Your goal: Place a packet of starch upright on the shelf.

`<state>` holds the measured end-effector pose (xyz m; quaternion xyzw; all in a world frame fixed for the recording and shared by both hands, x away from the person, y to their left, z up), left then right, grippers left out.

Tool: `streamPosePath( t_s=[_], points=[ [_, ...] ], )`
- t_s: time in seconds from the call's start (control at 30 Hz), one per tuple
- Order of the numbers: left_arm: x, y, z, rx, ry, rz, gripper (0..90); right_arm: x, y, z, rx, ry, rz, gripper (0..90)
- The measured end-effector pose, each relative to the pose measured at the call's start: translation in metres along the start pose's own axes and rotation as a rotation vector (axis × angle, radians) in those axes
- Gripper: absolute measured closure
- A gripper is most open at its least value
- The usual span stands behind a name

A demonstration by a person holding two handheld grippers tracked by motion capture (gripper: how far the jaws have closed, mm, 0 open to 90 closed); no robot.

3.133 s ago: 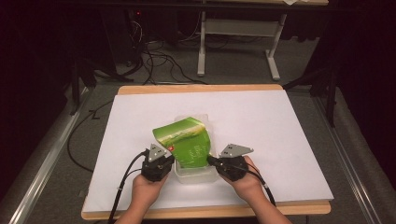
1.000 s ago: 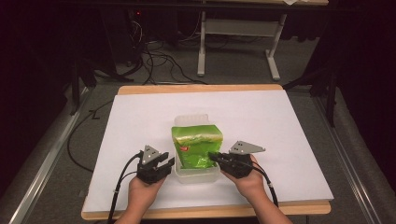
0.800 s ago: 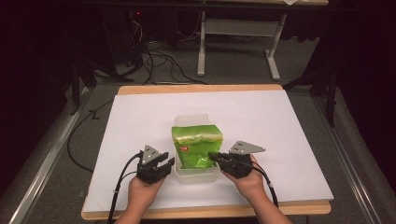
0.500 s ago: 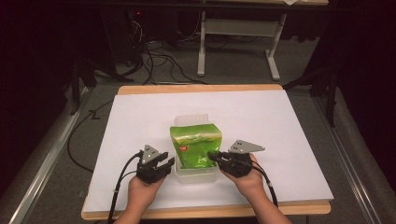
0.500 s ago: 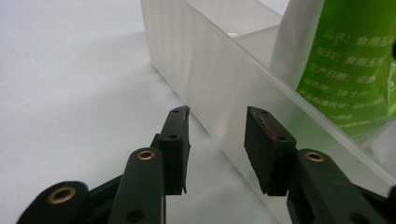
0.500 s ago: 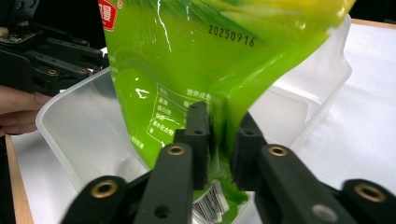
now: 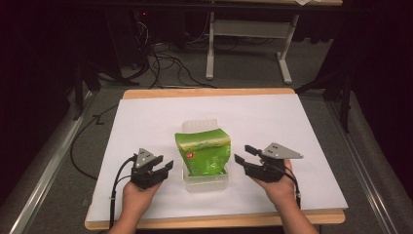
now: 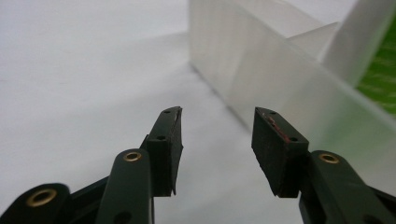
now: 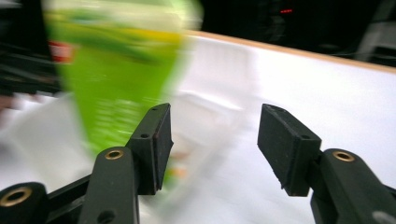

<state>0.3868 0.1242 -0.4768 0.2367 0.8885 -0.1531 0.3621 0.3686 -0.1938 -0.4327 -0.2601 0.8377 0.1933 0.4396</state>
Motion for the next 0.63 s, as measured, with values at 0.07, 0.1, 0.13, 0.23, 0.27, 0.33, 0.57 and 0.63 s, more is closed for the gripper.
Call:
streamPosePath(
  t_s=[0.07,0.1,0.13,0.23,0.27,0.33,0.57,0.63],
  points=[
    [0.002,0.008,-0.002,-0.023,0.008,-0.009,52.3,0.006,-0.020,-0.008,0.082,0.003,-0.003,44.3],
    [0.003,0.014,-0.004,-0.039,0.011,-0.015,52.2,0.009,-0.028,-0.011,0.103,0.007,0.006,44.3],
    [0.004,0.018,-0.005,-0.048,0.011,-0.024,51.9,0.016,-0.041,-0.015,0.133,0.017,0.026,44.3],
    [0.006,0.028,-0.006,-0.034,0.015,-0.070,51.3,0.033,-0.066,-0.026,0.188,0.052,0.072,44.2],
    [0.006,0.029,-0.006,-0.016,0.015,-0.088,51.3,0.043,-0.076,-0.031,0.205,0.072,0.093,44.2],
    [0.006,0.028,-0.006,-0.001,0.016,-0.097,51.3,0.052,-0.085,-0.035,0.216,0.093,0.117,44.4],
    [0.002,0.016,-0.004,0.002,0.014,-0.073,50.9,0.052,-0.089,-0.037,0.214,0.075,0.145,44.3],
    [0.000,0.012,-0.005,0.020,0.006,-0.081,50.9,0.051,-0.087,-0.038,0.224,0.076,0.129,43.1]
  ],
)
Point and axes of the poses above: each handheld gripper's, and its own axes: z roughly forward along the jaws, x roughly out of its underside, y roughly to its left, the point moved 6 cm from there along z, roughly forward along the jaws, and after that the axes turned 10 degrees about y, right-handed, at the moved point
